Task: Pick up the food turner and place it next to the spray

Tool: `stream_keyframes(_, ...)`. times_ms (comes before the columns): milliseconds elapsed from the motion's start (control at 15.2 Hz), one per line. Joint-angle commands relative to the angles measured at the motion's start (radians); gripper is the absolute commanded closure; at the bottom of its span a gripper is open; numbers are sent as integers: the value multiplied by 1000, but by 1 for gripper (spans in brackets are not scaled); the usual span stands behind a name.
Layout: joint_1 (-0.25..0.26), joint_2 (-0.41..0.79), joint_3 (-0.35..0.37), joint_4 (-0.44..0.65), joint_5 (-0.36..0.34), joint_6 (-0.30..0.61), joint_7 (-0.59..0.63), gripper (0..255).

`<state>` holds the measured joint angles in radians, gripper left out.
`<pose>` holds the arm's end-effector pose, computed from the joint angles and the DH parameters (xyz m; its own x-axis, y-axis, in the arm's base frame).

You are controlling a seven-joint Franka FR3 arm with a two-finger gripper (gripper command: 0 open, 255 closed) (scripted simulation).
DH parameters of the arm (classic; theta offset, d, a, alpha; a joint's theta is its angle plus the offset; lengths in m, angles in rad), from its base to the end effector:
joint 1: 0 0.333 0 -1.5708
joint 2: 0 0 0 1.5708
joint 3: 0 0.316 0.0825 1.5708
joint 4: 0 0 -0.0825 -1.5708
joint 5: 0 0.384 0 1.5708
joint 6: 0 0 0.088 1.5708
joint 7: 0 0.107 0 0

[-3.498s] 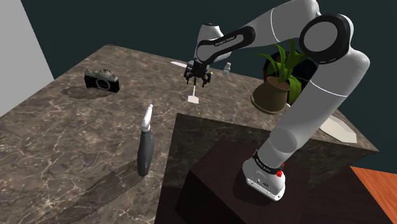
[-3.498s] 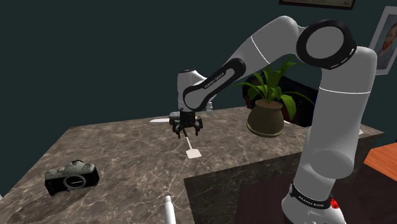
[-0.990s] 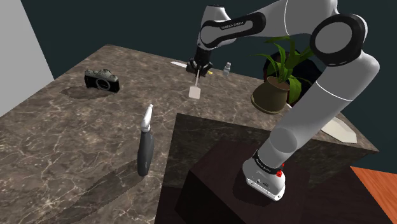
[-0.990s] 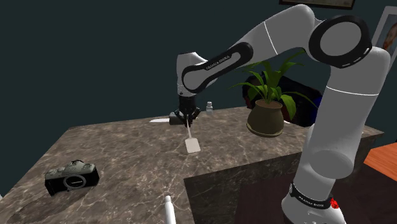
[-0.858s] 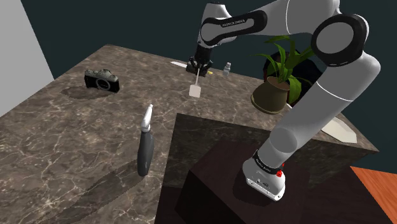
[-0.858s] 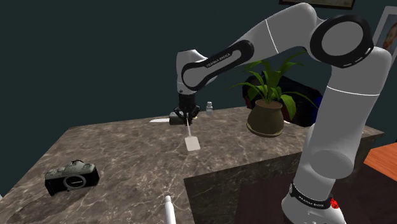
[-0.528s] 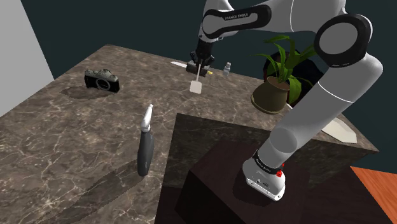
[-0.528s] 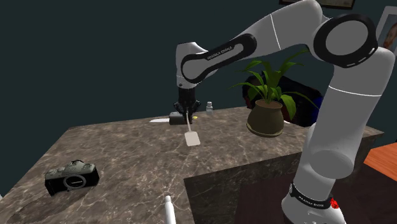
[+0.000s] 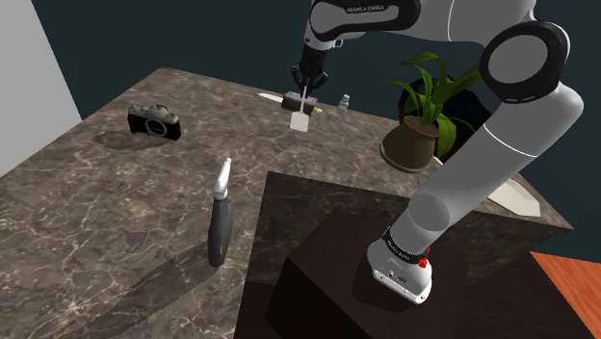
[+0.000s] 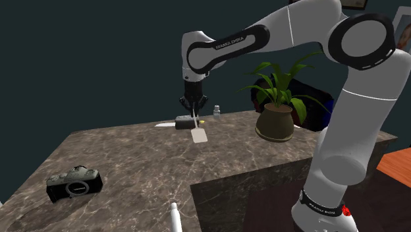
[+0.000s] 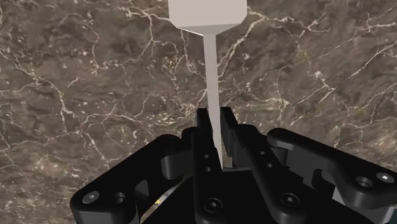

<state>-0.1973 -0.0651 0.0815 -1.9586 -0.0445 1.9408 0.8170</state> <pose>0.5412 -0.0652 0.5074 0.6062 -0.7925 0.0665 -0.7942 -0.6077 -0.0015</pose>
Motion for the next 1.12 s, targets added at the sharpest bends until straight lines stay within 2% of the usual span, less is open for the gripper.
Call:
stream_keyframes(0,0,-3,0,24,1,-27,-1,255)
stream_keyframes(1056,0,3,1,247,2,-244,-10,255)
